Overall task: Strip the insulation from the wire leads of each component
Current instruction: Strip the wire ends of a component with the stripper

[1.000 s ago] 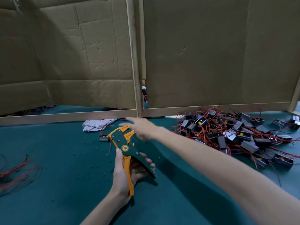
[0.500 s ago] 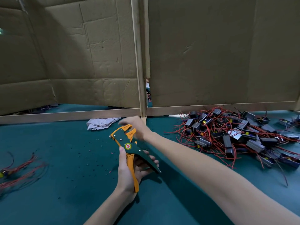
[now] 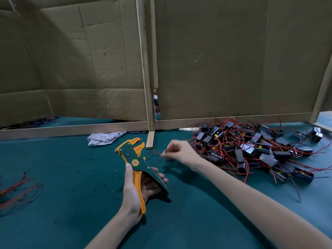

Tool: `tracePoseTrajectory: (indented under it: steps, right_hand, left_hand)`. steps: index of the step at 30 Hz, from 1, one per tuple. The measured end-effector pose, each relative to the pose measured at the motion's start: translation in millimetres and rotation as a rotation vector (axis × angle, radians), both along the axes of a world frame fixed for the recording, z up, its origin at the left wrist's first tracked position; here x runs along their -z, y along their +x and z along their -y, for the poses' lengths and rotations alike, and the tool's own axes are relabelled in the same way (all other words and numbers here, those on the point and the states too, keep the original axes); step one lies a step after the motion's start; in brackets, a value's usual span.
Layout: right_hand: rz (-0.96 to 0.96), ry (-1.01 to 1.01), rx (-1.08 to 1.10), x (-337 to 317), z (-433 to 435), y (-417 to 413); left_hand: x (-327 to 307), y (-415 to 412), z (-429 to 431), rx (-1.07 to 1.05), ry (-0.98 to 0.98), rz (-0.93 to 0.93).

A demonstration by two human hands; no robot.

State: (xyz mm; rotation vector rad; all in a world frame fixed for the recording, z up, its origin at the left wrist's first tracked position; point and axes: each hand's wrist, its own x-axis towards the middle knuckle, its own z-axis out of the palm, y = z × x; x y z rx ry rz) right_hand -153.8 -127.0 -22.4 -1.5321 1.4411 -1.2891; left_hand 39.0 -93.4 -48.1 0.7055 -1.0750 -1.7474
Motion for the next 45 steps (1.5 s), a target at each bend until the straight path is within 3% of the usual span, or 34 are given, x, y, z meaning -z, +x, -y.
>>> tracePoseTrajectory:
  steps: [4, 6, 12, 20, 29, 34, 41, 45]
  right_hand:
    - [-0.364, 0.013, -0.147, 10.0, -11.5, 8.3]
    - [-0.391, -0.047, -0.099, 11.1, -17.2, 9.9]
    - [0.1, -0.115, 0.107, -3.1, -36.5, -7.3]
    - [0.066, -0.053, 0.109, 0.2, -60.9, -25.4]
    - [-0.002, -0.132, 0.1, -2.1, -76.7, -24.3]
    - [0.446, -0.111, 0.13, 2.0, -77.0, -17.3]
    - [0.173, -0.057, 0.247, -4.2, -80.8, -14.9]
    - [0.181, 0.017, 0.185, -6.1, -80.7, -16.7]
  left_hand:
    - [-0.7, 0.5, -0.9, -0.001, -0.006, 0.006]
    - [-1.2, 0.3, -1.3, -0.001, -0.007, 0.011]
    - [-2.8, 0.6, -2.6, -0.003, 0.007, 0.008]
    - [-1.4, 0.7, -5.7, 0.083, -0.054, 0.071]
    - [-0.8, 0.1, -7.6, 0.117, -0.059, 0.125]
    - [-1.3, -0.5, -8.9, 0.135, -0.067, 0.152]
    - [-6.0, -1.2, -13.2, 0.189, -0.048, 0.146]
    - [-8.9, -2.9, -14.7, 0.204, -0.032, 0.13]
